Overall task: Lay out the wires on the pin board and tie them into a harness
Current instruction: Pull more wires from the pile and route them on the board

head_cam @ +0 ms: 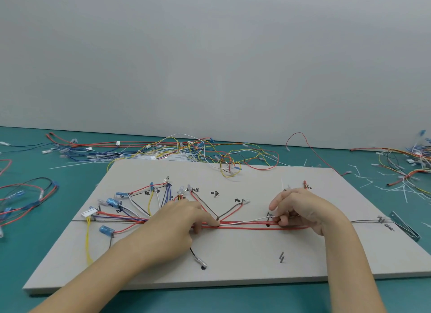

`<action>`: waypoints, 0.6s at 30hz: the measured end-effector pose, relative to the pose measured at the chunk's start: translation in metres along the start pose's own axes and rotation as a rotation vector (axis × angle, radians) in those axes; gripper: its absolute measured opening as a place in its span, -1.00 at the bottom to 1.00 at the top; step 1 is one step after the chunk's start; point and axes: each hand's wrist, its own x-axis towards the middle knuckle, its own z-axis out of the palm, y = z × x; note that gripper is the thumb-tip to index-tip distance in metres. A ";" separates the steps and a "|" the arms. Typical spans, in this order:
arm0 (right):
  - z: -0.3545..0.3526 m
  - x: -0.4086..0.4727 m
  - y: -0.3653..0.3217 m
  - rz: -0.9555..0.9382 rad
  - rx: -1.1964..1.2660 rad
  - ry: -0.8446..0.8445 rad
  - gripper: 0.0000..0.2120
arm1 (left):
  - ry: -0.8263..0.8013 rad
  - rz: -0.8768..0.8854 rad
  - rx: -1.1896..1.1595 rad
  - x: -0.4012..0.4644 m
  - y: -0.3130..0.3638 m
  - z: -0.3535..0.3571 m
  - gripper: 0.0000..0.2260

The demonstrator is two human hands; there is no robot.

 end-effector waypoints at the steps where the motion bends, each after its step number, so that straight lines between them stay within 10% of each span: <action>1: -0.001 -0.001 0.000 0.000 0.005 -0.007 -0.81 | 0.001 0.003 0.002 0.000 -0.001 0.000 -0.29; 18: 0.006 0.003 0.000 0.001 0.021 0.031 -0.82 | 0.007 0.001 -0.009 0.001 -0.003 0.002 -0.29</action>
